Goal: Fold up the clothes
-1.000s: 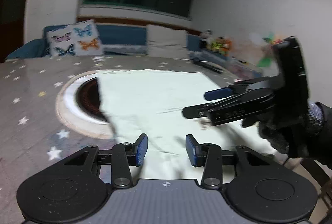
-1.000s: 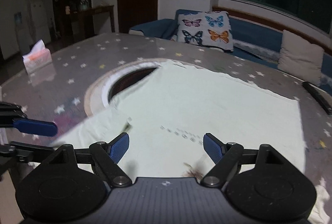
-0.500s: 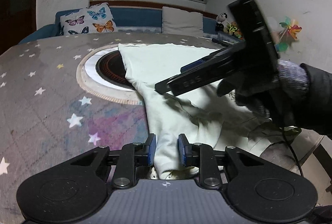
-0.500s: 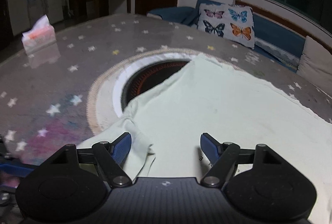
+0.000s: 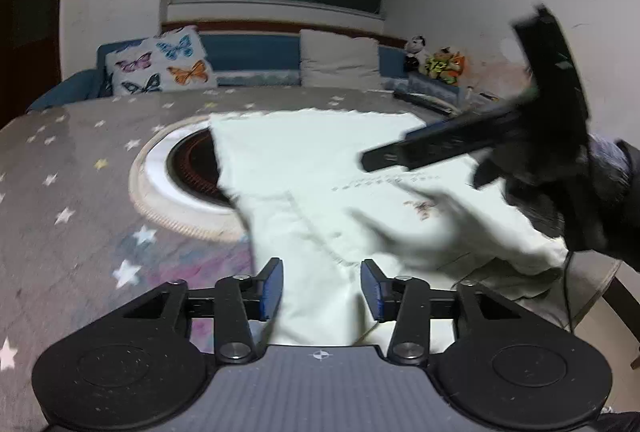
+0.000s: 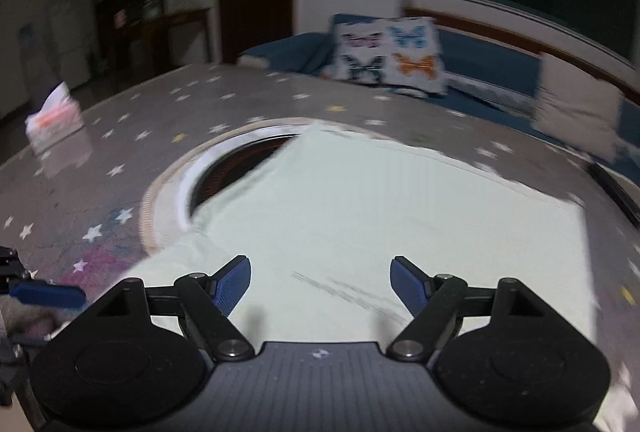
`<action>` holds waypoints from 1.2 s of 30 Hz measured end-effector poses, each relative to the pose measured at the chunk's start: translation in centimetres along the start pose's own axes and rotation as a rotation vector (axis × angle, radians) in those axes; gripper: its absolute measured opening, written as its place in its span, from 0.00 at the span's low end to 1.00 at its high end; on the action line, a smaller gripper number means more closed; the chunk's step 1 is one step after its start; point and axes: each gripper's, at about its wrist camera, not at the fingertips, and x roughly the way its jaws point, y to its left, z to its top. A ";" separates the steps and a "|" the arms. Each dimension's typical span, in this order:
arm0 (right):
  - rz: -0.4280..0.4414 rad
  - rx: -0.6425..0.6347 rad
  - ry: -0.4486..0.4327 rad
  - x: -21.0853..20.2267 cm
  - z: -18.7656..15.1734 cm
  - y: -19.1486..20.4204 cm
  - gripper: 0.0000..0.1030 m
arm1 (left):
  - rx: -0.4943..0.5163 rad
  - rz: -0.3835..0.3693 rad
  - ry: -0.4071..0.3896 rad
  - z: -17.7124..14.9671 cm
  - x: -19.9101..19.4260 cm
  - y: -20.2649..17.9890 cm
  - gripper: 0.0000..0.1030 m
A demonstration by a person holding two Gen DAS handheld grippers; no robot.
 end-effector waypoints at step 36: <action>-0.377 0.589 -0.072 -13.0 -17.5 -18.1 0.12 | 0.262 -0.132 0.084 5.0 10.3 -14.2 1.00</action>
